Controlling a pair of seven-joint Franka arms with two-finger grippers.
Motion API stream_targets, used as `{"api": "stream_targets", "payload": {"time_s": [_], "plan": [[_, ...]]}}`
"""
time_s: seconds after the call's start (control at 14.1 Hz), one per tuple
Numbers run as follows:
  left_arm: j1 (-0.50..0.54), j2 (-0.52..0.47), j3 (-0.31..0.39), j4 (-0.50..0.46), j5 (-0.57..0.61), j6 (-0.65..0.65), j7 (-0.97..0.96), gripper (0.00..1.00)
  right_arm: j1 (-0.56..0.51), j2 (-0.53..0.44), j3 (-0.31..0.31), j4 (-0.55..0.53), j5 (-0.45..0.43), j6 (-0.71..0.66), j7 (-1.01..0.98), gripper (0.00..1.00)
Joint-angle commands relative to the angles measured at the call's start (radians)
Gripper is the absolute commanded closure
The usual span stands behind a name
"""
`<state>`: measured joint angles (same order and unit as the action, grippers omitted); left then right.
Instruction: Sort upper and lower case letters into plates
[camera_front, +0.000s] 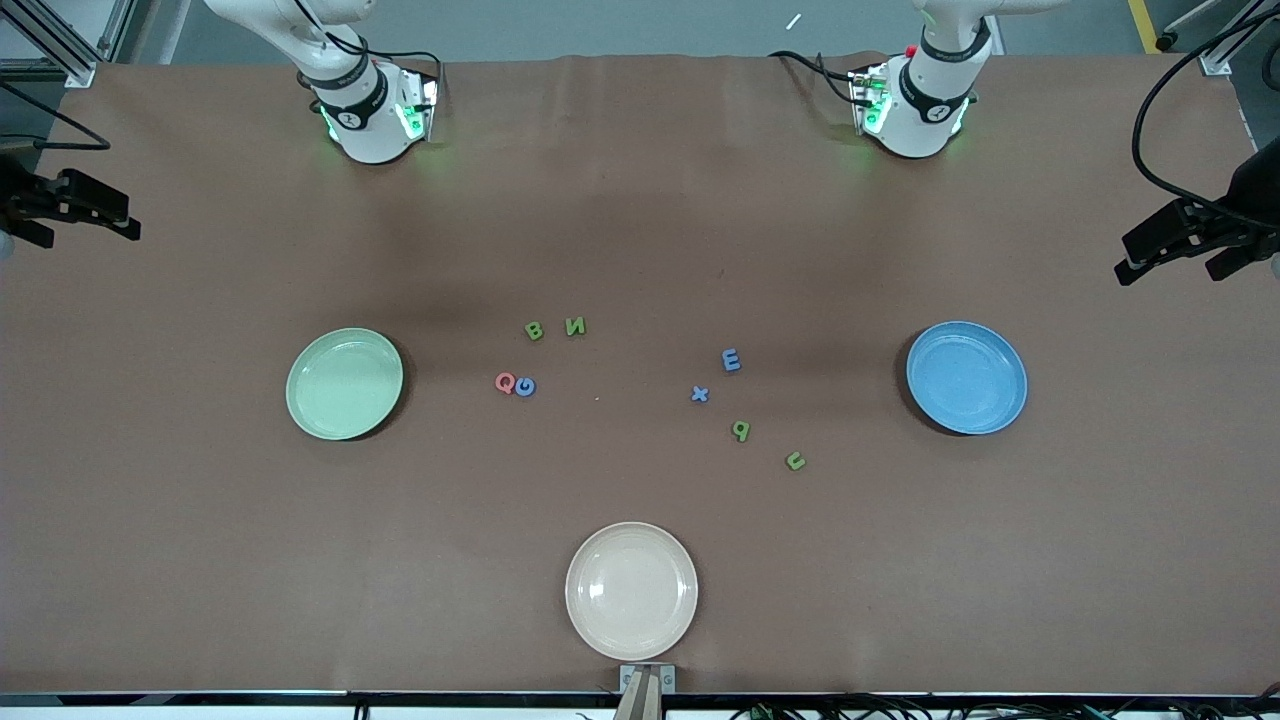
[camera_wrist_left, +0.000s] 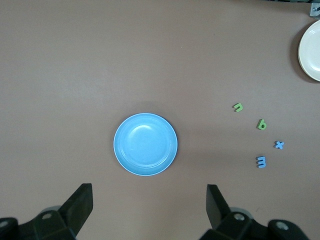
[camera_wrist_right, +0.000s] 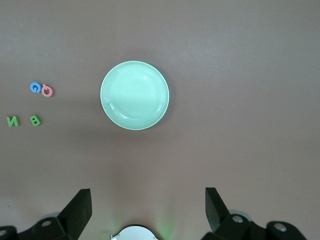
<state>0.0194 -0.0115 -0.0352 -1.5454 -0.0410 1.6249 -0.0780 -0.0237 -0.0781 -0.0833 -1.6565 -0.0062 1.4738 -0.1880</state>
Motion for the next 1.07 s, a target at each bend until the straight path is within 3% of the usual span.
{"api": "stream_targets", "payload": {"time_s": [0.0,0.5,0.71,1.0], "plan": [[-0.001,-0.010,0.000,0.005,0.006,-0.020,0.012,0.00,0.017,-0.040,0.000,-0.040,0.002,0.014,-0.005,0.00],[0.001,0.002,0.003,0.004,0.003,-0.020,-0.005,0.00,0.025,-0.048,0.000,-0.039,0.002,0.033,-0.005,0.00],[-0.028,0.076,-0.011,0.001,0.003,-0.022,-0.038,0.00,0.022,-0.049,-0.001,-0.040,0.002,0.046,-0.005,0.00],[-0.117,0.209,-0.017,0.004,0.003,0.010,-0.245,0.00,0.021,-0.051,-0.001,-0.040,0.005,0.060,-0.005,0.00]]}}
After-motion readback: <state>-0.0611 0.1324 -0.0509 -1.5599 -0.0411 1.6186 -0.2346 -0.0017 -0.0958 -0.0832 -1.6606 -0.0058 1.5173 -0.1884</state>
